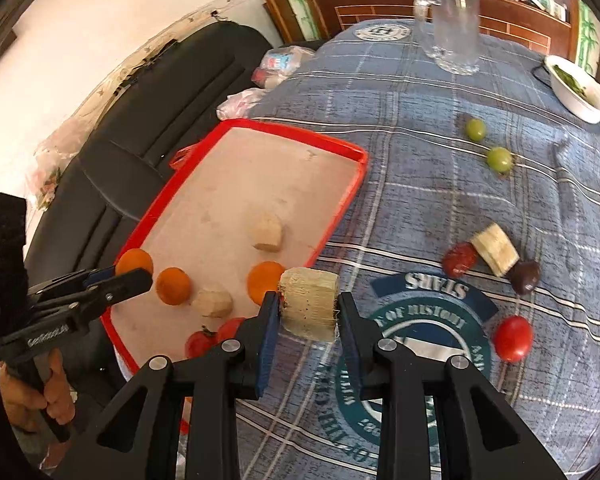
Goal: Organize fruits
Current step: 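Carry the orange and bread piece over the red-rimmed tray, then lower the orange and bread piece into the tray and open both tools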
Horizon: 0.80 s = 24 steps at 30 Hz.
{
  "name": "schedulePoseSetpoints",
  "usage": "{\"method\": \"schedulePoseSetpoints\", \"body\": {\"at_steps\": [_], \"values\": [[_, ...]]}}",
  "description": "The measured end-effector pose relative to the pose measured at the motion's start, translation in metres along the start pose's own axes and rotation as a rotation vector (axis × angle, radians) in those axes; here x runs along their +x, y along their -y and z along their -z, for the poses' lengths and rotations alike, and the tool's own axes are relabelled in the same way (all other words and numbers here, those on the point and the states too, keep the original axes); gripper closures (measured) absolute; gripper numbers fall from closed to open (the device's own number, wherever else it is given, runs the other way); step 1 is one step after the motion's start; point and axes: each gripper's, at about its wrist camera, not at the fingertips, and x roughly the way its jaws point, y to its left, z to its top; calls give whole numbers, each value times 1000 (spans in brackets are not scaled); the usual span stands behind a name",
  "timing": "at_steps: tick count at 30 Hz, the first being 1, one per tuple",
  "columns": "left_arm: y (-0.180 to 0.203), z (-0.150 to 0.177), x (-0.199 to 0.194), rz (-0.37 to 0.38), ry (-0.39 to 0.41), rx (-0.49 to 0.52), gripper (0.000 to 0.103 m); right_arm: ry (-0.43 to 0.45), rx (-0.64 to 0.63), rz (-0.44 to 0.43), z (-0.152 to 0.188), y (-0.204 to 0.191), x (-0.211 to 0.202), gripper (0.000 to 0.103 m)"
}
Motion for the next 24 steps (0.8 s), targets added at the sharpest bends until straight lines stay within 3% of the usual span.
{"method": "schedulePoseSetpoints", "body": {"at_steps": [4,13,24], "values": [[-12,7,5,-5,-25,-24,70,-13,-43,-24,-7,-19,8,73],[-2,26,8,4,-65,28,70,-60,-138,-46,-23,-61,38,73],[3,38,20,16,-118,53,70,-117,-188,-27,-29,-81,74,73]]}}
